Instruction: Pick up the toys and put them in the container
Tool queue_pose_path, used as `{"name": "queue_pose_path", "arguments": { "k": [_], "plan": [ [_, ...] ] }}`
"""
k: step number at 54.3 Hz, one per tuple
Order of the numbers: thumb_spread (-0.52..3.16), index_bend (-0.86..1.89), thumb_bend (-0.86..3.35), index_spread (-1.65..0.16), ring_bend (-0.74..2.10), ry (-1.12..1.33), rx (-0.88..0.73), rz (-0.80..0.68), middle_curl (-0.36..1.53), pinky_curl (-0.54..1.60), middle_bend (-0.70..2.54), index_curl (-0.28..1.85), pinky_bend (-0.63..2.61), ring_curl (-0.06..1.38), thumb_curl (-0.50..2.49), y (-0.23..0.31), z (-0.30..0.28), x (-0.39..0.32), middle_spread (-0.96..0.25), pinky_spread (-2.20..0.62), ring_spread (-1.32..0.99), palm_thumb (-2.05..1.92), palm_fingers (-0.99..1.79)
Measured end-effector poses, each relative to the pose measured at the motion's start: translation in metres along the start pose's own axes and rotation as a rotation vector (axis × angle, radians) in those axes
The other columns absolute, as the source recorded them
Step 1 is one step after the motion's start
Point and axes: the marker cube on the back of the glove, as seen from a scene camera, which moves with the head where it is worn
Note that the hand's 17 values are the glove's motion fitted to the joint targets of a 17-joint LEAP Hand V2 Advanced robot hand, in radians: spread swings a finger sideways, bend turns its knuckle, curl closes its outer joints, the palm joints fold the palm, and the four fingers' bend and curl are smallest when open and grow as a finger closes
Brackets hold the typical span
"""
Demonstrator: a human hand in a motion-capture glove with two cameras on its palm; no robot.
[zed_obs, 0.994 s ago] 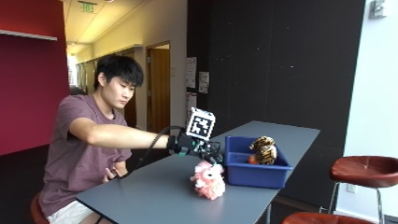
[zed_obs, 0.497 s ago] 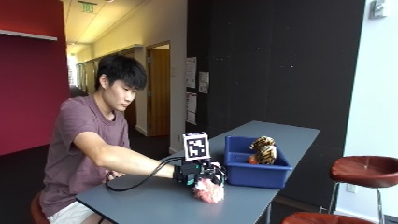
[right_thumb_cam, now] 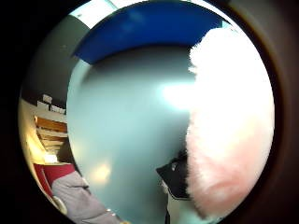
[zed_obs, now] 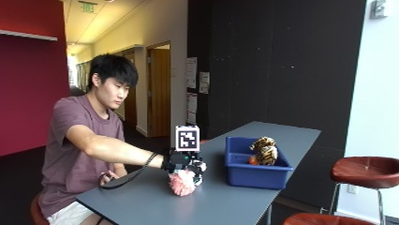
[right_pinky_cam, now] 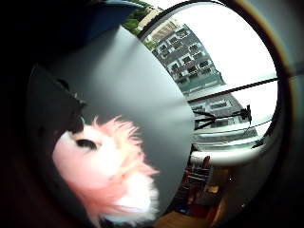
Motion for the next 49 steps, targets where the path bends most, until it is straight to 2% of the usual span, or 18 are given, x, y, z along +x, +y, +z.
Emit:
{"name": "queue_pose_path", "arguments": {
  "k": [4,8,18,25,31,34,38,44,49],
  "plan": [
    [0.87,0.85,0.12,-0.26,1.07,-0.131,-0.078,-0.006,0.73,0.40,1.21,0.75,0.59,0.56,0.63,0.007,-0.017,-0.007,-0.20,-0.21,-0.42,0.47,1.16],
    [0.82,0.89,0.11,-0.25,1.10,-0.325,-0.051,0.006,0.74,0.42,1.24,0.79,0.62,0.58,0.67,0.009,-0.048,-0.022,-0.19,-0.22,-0.42,0.48,1.13],
    [0.73,0.93,0.09,-0.24,1.15,-0.082,0.050,0.006,0.76,0.46,1.29,0.86,0.67,0.61,0.75,-0.004,-0.121,-0.004,-0.17,-0.23,-0.41,0.49,1.08],
    [0.69,0.94,0.08,-0.23,1.16,-0.247,0.116,0.035,0.76,0.49,1.32,0.90,0.69,0.63,0.81,-0.024,-0.189,-0.034,-0.16,-0.23,-0.41,0.50,1.06],
    [0.67,0.94,0.07,-0.23,1.16,-0.171,0.173,-0.055,0.76,0.50,1.33,0.92,0.70,0.64,0.85,-0.044,-0.225,-0.036,-0.15,-0.23,-0.41,0.49,1.05],
    [0.66,0.94,0.06,-0.22,1.17,-0.186,0.192,-0.023,0.76,0.51,1.33,0.94,0.70,0.64,0.87,-0.058,-0.238,-0.043,-0.15,-0.23,-0.40,0.49,1.05],
    [0.65,0.94,0.05,-0.22,1.17,-0.157,0.227,-0.111,0.75,0.51,1.34,0.95,0.70,0.65,0.90,-0.074,-0.248,-0.045,-0.15,-0.24,-0.40,0.50,1.05],
    [0.64,0.93,0.04,-0.22,1.17,-0.211,0.238,0.010,0.75,0.53,1.34,0.97,0.70,0.65,0.93,-0.110,-0.262,-0.057,-0.15,-0.24,-0.40,0.50,1.04],
    [0.63,0.93,0.03,-0.22,1.17,-0.125,0.252,-0.100,0.75,0.53,1.35,0.98,0.69,0.66,0.96,-0.131,-0.261,-0.066,-0.14,-0.24,-0.40,0.50,1.04]
  ]
}}
